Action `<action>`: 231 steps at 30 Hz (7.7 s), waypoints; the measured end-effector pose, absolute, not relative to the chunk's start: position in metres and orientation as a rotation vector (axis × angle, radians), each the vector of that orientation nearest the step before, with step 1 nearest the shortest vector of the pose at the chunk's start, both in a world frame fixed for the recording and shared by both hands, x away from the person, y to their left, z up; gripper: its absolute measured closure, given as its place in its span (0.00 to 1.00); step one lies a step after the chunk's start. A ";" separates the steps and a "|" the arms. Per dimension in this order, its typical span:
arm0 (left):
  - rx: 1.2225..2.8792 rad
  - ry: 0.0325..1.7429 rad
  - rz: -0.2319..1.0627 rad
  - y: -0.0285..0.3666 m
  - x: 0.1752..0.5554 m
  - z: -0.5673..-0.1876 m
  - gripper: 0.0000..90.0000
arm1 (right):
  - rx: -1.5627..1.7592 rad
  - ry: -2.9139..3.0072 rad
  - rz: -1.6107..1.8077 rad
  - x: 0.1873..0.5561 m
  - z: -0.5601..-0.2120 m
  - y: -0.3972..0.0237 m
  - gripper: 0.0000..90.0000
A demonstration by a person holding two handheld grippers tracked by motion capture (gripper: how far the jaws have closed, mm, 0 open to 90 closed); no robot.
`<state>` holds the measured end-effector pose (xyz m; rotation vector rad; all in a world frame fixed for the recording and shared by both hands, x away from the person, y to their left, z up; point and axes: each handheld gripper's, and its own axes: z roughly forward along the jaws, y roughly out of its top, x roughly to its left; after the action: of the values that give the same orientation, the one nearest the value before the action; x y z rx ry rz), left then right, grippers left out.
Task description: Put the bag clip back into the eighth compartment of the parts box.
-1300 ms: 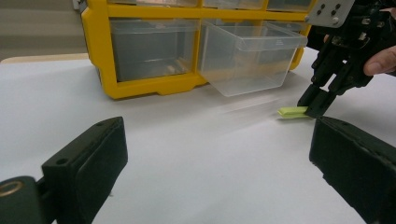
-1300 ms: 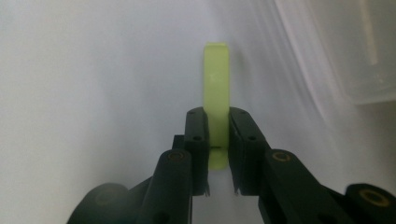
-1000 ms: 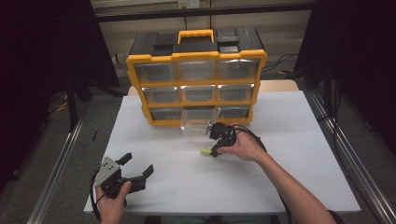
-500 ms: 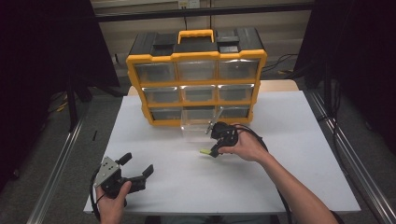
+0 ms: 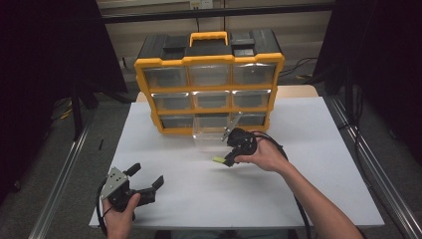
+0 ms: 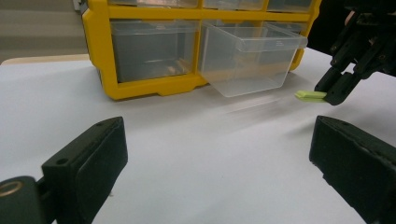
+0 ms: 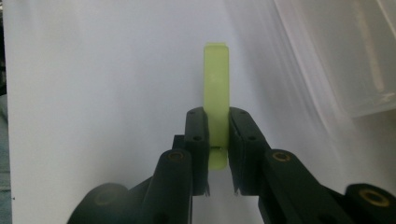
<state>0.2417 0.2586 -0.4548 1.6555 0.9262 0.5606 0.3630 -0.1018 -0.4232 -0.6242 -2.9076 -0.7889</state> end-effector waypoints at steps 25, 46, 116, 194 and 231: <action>1.656 0.929 0.566 0.259 0.242 -0.454 0.05 | -0.521 -2.922 -0.934 0.359 -0.390 -0.107 0.87; 1.645 0.928 0.564 0.259 0.242 -0.454 0.05 | -0.502 -2.939 -1.009 0.364 -0.364 -0.107 0.87; 1.647 0.931 0.559 0.259 0.242 -0.455 0.05 | -0.697 -2.999 -0.845 0.436 -0.325 -0.085 0.87; 1.627 0.938 0.556 0.260 0.242 -0.454 0.05 | -1.004 -2.934 -1.039 0.409 -0.364 -0.118 0.06; 1.611 0.952 0.557 0.262 0.241 -0.454 0.05 | -1.271 -2.784 -1.563 0.359 -0.404 -0.171 0.02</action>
<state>0.2414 0.2621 -0.4537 1.6109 0.9523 0.5571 0.3585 -0.1714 -0.4043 -1.2711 -2.7842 -1.5634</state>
